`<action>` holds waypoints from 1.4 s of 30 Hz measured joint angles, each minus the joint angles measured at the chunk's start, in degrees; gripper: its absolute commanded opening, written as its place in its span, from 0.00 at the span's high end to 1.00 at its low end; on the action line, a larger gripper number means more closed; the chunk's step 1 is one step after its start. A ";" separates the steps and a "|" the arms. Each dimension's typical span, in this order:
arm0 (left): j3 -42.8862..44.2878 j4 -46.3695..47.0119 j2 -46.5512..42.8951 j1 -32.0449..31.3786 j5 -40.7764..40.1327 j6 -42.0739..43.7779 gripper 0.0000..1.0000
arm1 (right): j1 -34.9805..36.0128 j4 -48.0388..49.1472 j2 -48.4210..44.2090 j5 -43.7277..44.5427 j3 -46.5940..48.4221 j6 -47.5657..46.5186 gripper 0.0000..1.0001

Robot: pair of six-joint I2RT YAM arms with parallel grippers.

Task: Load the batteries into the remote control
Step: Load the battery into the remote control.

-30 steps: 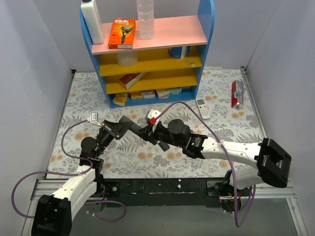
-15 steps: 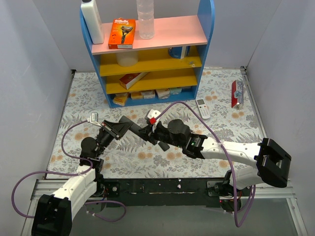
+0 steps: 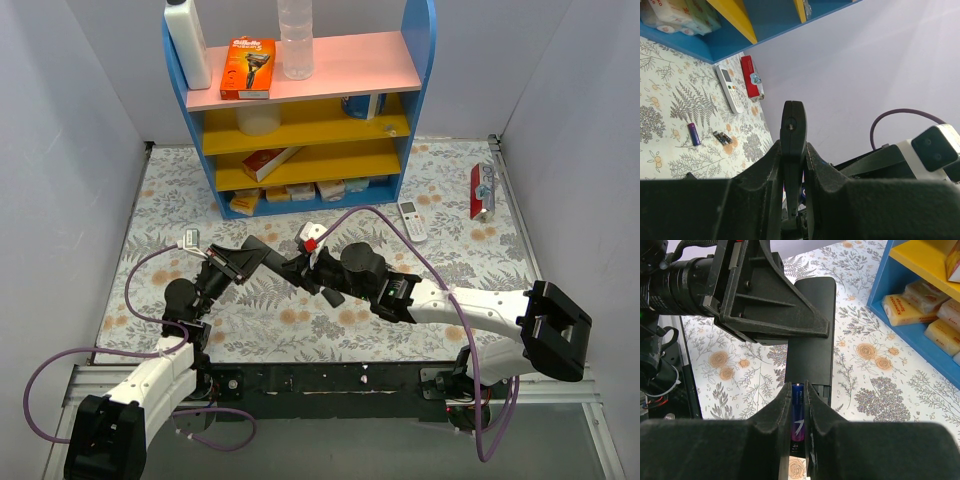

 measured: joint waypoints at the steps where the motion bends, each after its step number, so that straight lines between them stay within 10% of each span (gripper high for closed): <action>1: 0.00 0.00 0.00 0.00 0.00 0.02 1.00 | 0.00 0.00 0.00 0.02 0.00 0.11 0.81; 42: -1.03 3.10 2.56 -0.02 1.36 -1.53 1.00 | -0.07 -5.29 -0.70 -0.98 2.05 -0.85 0.59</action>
